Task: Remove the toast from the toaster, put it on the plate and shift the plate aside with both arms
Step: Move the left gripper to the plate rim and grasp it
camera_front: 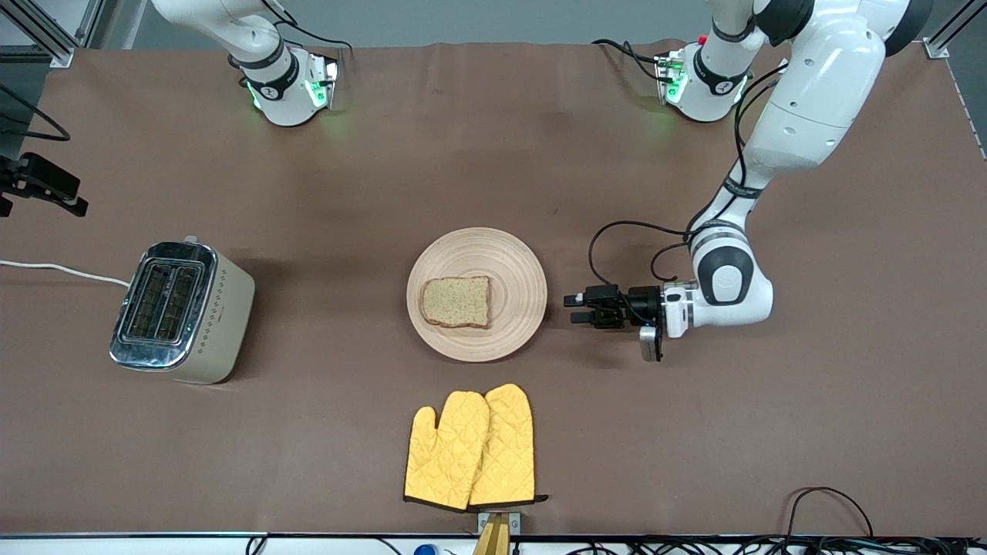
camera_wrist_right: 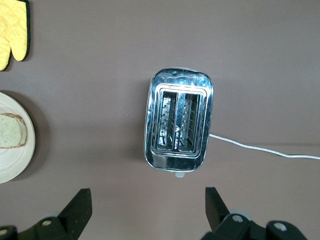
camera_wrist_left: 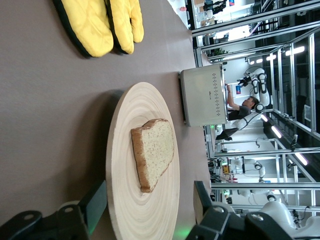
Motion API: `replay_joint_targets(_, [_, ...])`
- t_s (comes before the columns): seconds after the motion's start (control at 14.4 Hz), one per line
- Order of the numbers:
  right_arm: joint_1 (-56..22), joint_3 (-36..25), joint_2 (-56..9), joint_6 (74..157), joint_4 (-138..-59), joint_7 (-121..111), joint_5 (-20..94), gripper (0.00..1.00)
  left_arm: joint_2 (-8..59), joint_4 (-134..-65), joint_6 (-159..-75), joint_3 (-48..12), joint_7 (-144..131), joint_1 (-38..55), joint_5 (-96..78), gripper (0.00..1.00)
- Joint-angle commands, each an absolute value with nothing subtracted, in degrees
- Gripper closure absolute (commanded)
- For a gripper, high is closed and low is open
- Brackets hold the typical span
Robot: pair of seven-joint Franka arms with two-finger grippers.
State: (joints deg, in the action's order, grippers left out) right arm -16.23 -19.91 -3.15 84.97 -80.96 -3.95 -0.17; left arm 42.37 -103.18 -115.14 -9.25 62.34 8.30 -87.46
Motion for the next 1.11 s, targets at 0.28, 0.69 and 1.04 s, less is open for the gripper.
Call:
replay_joint_targets(0.28, [-16.3, -19.6, -2.3, 84.5, -81.9, -3.0, 0.4, 0.00, 43.9, -105.0, -118.5, -9.2, 63.4, 10.7, -91.5, 0.31])
replay_joint_targets(0.69, [-16.3, -19.6, -2.2, 84.5, -82.0, -3.0, 0.4, 0.00, 44.7, -105.5, -118.7, -9.2, 62.1, 12.2, -93.4, 0.41])
replay_joint_targets(1.04, [-16.3, -19.6, -2.2, 84.5, -82.0, -3.0, 0.4, 0.00, 45.2, -105.5, -121.9, -9.2, 59.9, 13.9, -94.4, 0.47])
